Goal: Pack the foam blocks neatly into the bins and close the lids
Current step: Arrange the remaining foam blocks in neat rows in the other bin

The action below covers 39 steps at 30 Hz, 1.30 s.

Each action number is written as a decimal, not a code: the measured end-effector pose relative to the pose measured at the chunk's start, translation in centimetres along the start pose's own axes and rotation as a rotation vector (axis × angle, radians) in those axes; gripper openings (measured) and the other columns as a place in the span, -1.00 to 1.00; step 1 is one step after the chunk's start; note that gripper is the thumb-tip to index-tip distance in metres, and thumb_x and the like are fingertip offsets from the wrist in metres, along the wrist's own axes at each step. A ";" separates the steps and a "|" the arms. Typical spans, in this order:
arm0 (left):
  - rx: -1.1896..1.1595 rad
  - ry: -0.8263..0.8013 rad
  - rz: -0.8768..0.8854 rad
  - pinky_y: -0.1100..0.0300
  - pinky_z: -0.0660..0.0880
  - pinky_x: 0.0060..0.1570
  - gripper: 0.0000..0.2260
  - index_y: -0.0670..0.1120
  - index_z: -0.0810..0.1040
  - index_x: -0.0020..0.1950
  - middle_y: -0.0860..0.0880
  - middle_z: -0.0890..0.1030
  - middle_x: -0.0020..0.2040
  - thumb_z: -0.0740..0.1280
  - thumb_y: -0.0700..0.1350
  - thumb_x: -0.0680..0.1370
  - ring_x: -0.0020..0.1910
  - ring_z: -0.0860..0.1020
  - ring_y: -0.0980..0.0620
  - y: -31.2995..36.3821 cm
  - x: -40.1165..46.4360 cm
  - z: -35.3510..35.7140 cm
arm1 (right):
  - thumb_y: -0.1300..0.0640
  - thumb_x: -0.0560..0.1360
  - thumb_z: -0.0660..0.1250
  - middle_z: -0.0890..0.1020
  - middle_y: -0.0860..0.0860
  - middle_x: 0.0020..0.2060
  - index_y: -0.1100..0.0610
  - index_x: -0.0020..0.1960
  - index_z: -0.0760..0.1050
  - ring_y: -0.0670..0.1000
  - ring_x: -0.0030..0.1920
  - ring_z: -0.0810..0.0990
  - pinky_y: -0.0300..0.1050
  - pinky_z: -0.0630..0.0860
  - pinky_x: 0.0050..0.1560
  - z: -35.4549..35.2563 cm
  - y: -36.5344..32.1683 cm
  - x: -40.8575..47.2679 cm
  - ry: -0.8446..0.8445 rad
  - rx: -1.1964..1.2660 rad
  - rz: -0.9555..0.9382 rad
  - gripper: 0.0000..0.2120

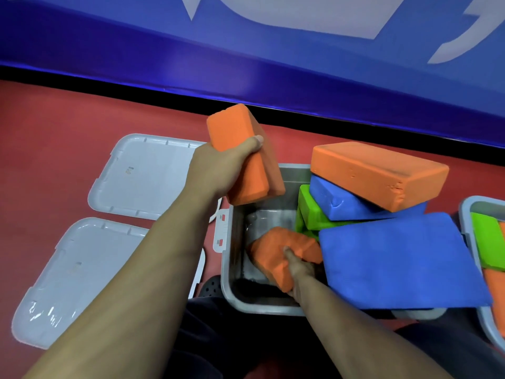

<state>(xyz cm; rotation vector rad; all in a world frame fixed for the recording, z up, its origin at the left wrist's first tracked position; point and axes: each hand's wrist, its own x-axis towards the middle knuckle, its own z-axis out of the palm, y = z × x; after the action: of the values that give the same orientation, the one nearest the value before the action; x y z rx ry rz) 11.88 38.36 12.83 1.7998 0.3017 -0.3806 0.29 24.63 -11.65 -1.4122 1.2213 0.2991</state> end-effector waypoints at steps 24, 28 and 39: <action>-0.063 0.029 -0.007 -0.06 0.67 0.05 -0.70 0.04 0.61 -0.03 0.05 0.71 -0.05 0.54 0.19 0.42 -0.09 0.69 0.04 -0.2 0.2 -2.6 | -0.30 0.38 0.44 0.49 0.18 0.33 -0.09 0.47 0.21 0.26 0.35 0.42 0.11 0.30 0.37 4.1 -5.2 1.3 0.137 -0.458 -0.292 -0.22; -0.056 0.024 -0.015 -0.08 0.66 0.07 -0.72 0.04 0.60 -0.04 0.05 0.70 -0.05 0.53 0.18 0.43 -0.09 0.69 0.03 -0.4 0.4 -2.7 | -0.09 0.42 0.50 0.63 0.06 0.19 0.01 0.41 0.35 0.18 0.11 0.62 0.01 0.56 0.10 5.0 -5.3 1.8 0.035 -0.320 -0.312 -0.36; 0.033 0.004 -0.033 -0.11 0.65 0.09 -0.66 0.01 0.60 -0.03 0.01 0.70 -0.03 0.54 0.22 0.40 -0.07 0.69 -0.02 -0.2 0.3 -3.0 | -0.10 0.50 0.43 0.67 0.12 0.16 0.15 0.32 0.48 0.19 0.18 0.64 0.07 0.54 0.23 2.9 -5.8 2.0 0.076 -0.196 -0.276 -0.50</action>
<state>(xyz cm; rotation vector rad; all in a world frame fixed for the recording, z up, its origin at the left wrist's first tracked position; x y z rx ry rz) 12.33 41.32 13.22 1.8300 0.3301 -0.4067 6.98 24.74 -10.70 -1.7543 1.0627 0.1776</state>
